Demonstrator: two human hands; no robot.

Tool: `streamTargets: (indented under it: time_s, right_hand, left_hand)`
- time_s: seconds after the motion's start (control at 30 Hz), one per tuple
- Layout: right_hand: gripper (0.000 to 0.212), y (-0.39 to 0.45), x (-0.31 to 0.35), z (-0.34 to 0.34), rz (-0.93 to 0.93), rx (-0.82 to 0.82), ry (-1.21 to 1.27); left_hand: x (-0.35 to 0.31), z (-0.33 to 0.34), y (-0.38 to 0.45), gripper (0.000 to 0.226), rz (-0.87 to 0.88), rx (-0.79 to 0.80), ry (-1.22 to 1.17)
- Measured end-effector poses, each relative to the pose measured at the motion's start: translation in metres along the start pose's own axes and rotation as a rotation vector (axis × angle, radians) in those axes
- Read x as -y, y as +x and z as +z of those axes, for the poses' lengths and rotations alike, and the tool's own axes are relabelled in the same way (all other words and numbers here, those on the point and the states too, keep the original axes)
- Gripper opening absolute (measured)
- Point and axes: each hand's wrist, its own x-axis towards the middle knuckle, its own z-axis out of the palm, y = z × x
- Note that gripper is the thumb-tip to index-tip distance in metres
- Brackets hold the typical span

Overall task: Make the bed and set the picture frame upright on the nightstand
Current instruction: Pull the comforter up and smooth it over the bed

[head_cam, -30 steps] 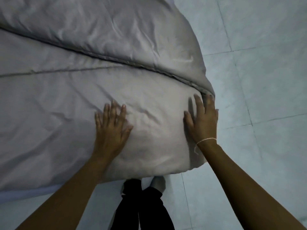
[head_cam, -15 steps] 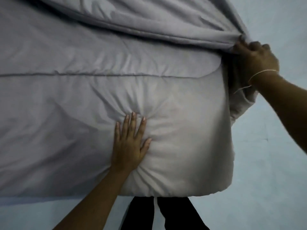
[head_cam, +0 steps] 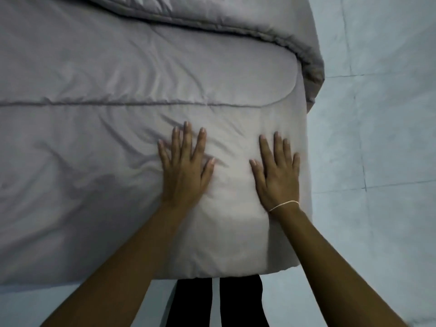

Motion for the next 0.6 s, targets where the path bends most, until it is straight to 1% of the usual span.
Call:
streamTargets:
  time_s: [0.07,0.17,0.23,0.3,0.33,0.43,0.5,0.6]
  right_hand:
    - [0.062,-0.016,-0.014,0.007,0.079,-0.045,0.037]
    - [0.064,-0.034,-0.036,0.009,0.158,-0.055,0.132]
    - [0.065,-0.050,-0.052,0.011,0.290,-0.056,0.265]
    - [0.071,-0.065,-0.067,0.013,0.452,-0.049,0.394]
    - [0.075,-0.073,-0.072,0.014,0.506,-0.036,0.417]
    - [0.082,-0.090,-0.078,0.016,0.563,0.026,0.385]
    - [0.080,-0.096,-0.073,0.006,0.568,0.083,0.301]
    - [0.071,-0.107,-0.047,-0.021,0.485,0.235,0.166]
  left_hand:
    - [-0.007,0.005,-0.006,0.066,0.059,0.045,0.007]
    - [-0.014,0.011,-0.032,0.068,0.155,0.092,0.020]
    - [-0.018,0.012,-0.053,0.069,0.245,0.110,0.030]
    - [-0.023,0.012,-0.073,0.070,0.317,0.134,0.034]
    - [-0.026,0.012,-0.082,0.071,0.334,0.143,0.035]
    - [-0.030,0.012,-0.099,0.073,0.321,0.164,0.019]
    - [-0.033,0.009,-0.102,0.073,0.273,0.202,0.000]
    - [-0.041,-0.012,-0.101,0.070,0.188,0.360,-0.055]
